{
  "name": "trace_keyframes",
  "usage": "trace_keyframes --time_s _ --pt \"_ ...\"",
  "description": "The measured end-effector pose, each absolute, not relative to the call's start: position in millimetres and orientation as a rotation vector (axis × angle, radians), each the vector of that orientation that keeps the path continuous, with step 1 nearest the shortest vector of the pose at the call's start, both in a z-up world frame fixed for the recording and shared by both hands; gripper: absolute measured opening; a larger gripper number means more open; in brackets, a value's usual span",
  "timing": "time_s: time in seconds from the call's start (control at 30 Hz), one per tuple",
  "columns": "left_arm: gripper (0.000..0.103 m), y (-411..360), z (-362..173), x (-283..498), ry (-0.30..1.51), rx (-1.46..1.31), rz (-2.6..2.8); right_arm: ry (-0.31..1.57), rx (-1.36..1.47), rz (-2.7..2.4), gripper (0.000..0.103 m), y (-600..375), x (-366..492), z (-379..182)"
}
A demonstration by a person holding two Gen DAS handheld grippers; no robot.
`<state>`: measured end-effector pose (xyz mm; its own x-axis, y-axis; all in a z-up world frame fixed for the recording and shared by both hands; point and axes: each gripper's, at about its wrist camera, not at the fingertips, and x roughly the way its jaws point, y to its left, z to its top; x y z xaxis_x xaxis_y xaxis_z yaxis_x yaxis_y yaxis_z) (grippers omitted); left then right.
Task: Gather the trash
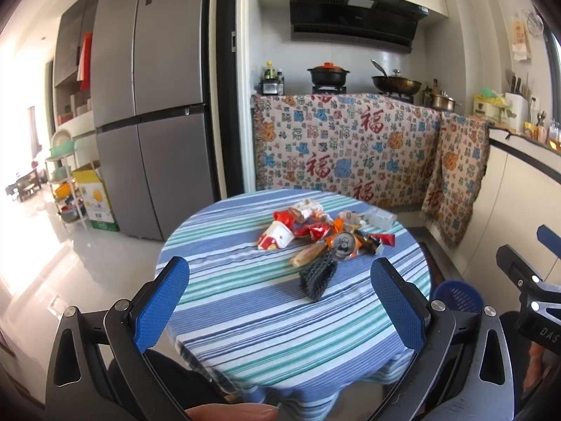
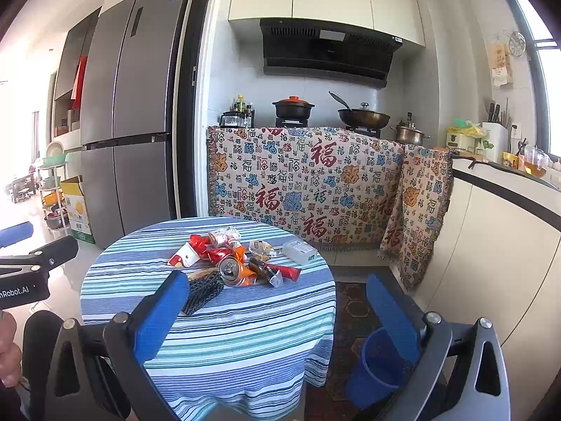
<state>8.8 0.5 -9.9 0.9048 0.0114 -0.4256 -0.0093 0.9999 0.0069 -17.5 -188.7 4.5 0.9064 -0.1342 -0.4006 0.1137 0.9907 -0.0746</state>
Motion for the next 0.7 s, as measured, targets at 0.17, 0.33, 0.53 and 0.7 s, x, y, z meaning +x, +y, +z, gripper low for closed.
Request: trace_keyframes --time_s 0.17,0.33,0.53,0.7 --pt "0.103 -0.9 -10.3 8.0 0.441 0.008 0.013 0.417 -0.051 -0.128 0.103 -189.0 -17.5 4.4" --pt "0.103 -0.9 -12.6 8.5 0.444 0.011 0.013 0.421 -0.05 -0.126 0.103 -189.3 -16.8 2.4" --pt "0.103 -1.0 -11.7 9.0 0.445 0.012 0.013 0.421 -0.05 -0.126 0.103 -190.8 -15.7 1.7" --pt "0.103 -0.9 -11.3 9.6 0.445 0.014 0.014 0.424 -0.053 -0.126 0.103 -190.5 -14.7 2.1"
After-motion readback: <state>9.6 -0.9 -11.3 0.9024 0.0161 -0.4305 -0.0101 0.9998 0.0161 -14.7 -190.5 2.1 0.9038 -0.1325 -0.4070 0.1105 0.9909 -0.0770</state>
